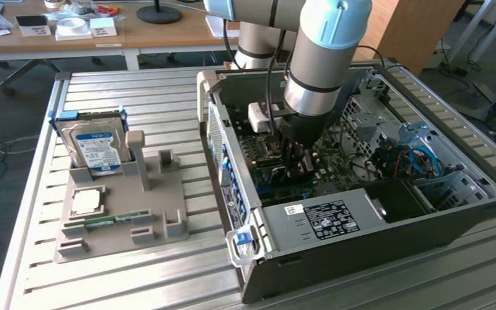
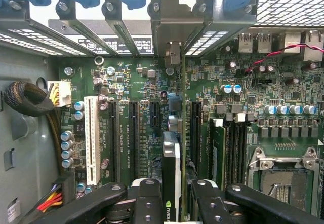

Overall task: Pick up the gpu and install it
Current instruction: 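Insert the gpu into the slot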

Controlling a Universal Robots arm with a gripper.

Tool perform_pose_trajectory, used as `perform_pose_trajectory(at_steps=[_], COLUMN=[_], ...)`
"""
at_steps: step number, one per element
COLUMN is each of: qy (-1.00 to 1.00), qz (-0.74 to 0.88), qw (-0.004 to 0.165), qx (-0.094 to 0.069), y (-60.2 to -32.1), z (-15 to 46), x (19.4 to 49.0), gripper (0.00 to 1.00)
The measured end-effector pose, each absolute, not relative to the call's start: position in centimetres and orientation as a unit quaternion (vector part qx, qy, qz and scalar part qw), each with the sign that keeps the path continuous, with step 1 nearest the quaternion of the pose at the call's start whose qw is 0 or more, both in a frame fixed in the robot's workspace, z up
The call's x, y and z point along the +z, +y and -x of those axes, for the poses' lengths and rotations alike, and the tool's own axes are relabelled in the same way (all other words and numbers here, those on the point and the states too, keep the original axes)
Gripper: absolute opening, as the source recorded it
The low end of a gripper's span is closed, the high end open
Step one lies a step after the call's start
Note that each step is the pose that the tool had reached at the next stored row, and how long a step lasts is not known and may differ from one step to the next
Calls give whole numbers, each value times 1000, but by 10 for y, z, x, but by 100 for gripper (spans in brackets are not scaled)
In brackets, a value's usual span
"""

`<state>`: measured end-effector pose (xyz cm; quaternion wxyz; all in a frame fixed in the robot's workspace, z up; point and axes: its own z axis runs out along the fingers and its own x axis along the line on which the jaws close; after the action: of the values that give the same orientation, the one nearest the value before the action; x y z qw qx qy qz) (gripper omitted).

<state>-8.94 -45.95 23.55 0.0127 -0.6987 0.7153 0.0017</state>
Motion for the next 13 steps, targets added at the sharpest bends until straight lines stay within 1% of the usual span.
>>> perform_pose_trajectory(at_steps=[5,7,8,10,11,12,13], qy=[716,715,715,715,715,715,715], qz=[698,699,699,699,699,699,699], qw=[13,13,13,13,13,13,13], qx=[2,2,2,2,2,2,2], y=[-459,-459,-460,-460,-460,-460,-460], z=[90,89,89,89,89,89,89], x=[235,235,236,236,236,236,236], gripper=[28,40,40,51,51,57,57])
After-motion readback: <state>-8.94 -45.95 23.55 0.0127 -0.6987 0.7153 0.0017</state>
